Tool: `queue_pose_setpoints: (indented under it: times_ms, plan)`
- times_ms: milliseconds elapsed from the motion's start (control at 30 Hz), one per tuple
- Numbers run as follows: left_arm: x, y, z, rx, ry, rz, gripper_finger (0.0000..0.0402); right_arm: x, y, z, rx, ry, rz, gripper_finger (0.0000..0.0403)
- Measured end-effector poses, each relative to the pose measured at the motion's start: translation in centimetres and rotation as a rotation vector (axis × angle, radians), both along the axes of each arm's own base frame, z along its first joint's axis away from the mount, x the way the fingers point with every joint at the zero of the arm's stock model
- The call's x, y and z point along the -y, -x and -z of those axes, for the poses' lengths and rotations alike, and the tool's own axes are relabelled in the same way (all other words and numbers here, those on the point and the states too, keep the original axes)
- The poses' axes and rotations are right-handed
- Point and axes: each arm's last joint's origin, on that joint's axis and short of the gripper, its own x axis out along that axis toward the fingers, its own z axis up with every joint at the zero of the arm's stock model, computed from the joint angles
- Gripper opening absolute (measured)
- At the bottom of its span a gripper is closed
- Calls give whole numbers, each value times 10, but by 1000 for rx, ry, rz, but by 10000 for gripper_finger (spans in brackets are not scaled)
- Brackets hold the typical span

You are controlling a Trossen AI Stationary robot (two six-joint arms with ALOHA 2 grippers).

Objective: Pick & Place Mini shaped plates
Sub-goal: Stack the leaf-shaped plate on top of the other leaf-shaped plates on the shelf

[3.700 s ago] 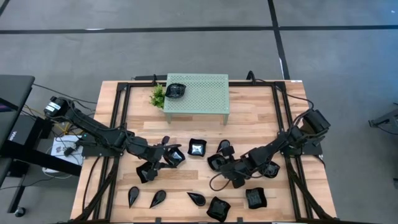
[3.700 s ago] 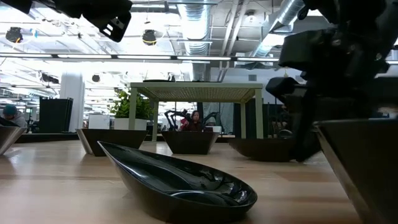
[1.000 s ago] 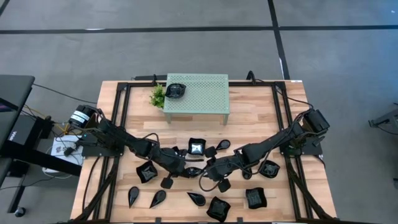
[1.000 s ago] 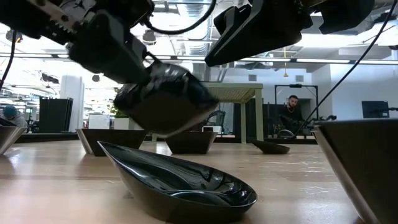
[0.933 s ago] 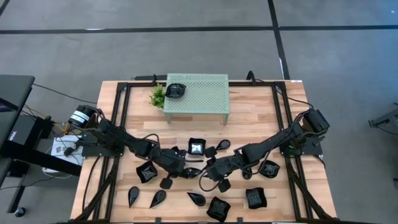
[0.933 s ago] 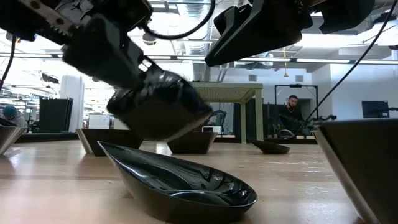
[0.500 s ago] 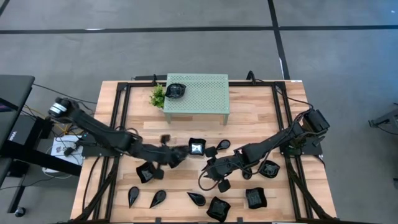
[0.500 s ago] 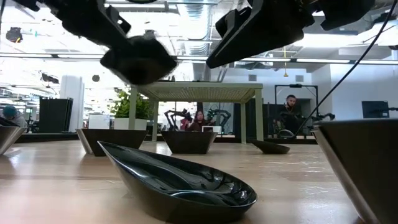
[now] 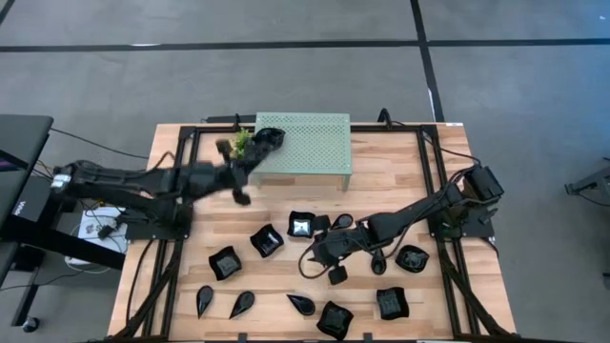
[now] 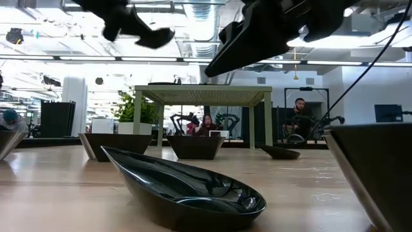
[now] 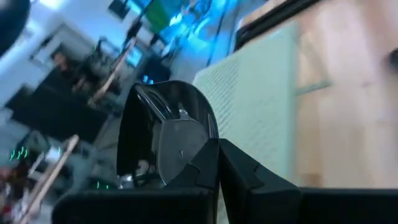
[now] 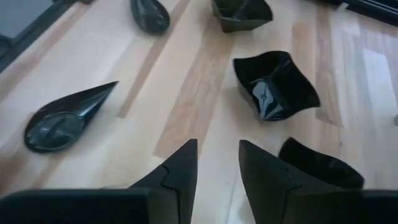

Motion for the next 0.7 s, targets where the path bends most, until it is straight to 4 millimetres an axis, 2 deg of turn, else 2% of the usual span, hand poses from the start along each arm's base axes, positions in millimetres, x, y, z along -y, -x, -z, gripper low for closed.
queue_pose_setpoints:
  times_ms: [167,333,533,700]
  plan:
    - [-43,-6,10,-48,61,27,7,6,-2,0,0,0,18,113]
    - [-72,-14,24,-100,71,8,10,12,-4,0,-1,1,33,113]
    - [-84,-24,40,-194,46,31,9,16,-5,0,-4,9,38,113]
    - [-85,-28,41,-179,37,29,27,19,-4,2,-21,18,43,113]
